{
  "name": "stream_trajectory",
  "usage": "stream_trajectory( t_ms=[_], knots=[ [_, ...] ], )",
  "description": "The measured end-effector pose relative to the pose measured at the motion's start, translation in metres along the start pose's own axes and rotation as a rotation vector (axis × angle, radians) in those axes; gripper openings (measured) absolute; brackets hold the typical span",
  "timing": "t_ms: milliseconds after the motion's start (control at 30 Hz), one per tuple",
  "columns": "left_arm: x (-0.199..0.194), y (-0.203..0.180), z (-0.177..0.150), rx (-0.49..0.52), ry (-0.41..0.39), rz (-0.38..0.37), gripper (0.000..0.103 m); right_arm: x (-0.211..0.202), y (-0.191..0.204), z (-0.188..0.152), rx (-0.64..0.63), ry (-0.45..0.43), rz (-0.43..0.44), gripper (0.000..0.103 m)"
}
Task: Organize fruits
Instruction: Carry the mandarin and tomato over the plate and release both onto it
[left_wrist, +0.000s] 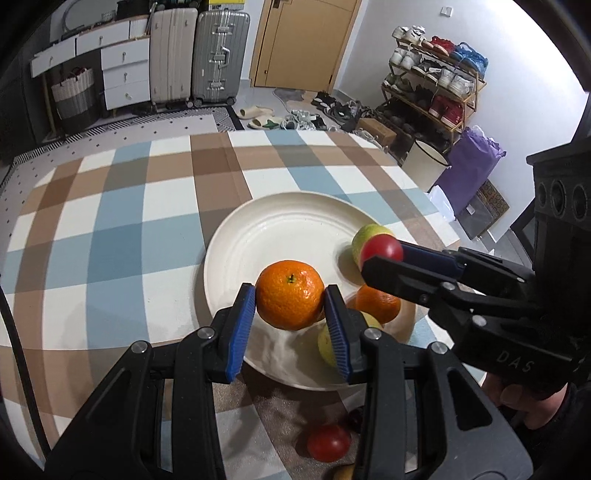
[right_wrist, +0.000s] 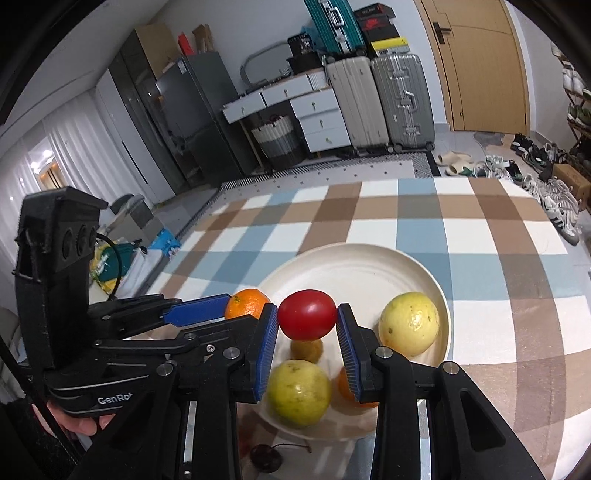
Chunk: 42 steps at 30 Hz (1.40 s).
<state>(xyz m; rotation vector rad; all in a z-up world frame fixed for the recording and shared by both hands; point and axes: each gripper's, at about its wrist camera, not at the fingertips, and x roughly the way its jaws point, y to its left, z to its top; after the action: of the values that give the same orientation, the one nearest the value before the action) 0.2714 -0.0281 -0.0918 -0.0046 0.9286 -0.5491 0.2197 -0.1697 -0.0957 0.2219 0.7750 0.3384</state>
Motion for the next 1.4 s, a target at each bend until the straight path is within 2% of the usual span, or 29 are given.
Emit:
stream_trajectory(
  t_ms=[433,467,500,600,667,900,967,1067,1167,1267,1400],
  knots=[
    [0.029,0.01,-0.002,-0.012,0.038,-0.009,0.036,0.024,-0.011,-0.009,0.011,0.063,-0.047,0.033],
    [0.029,0.01,-0.002,-0.013,0.037,-0.005,0.036,0.023,-0.011,-0.009,0.009,0.061,-0.056,0.036],
    [0.03,0.01,-0.002,-0.012,0.038,-0.001,0.037,0.021,-0.011,-0.009,0.009,0.056,-0.061,0.045],
    [0.03,0.009,-0.002,-0.01,0.035,0.0,0.052,0.008,-0.011,-0.009,0.008,0.014,-0.074,0.063],
    [0.024,0.009,-0.001,-0.011,0.021,0.002,0.059,0.0,-0.011,-0.009,0.006,-0.006,-0.08,0.068],
    [-0.006,0.004,-0.006,0.001,-0.019,0.034,0.06,-0.03,-0.005,-0.015,0.009,-0.047,-0.078,0.068],
    [-0.016,0.002,-0.009,0.007,-0.028,0.044,0.064,-0.038,-0.001,-0.017,0.003,-0.059,-0.079,0.07],
    [-0.031,-0.001,-0.015,0.005,-0.046,0.069,0.07,-0.051,0.006,-0.02,-0.008,-0.08,-0.081,0.077],
    [-0.046,-0.001,-0.025,-0.022,-0.065,0.108,0.076,-0.063,0.013,-0.023,-0.018,-0.098,-0.075,0.078],
    [-0.057,0.001,-0.035,-0.053,-0.074,0.12,0.079,-0.075,0.02,-0.026,-0.027,-0.112,-0.071,0.083],
    [-0.068,0.002,-0.047,-0.066,-0.076,0.149,0.081,-0.088,0.03,-0.03,-0.046,-0.126,-0.07,0.084]
  ],
)
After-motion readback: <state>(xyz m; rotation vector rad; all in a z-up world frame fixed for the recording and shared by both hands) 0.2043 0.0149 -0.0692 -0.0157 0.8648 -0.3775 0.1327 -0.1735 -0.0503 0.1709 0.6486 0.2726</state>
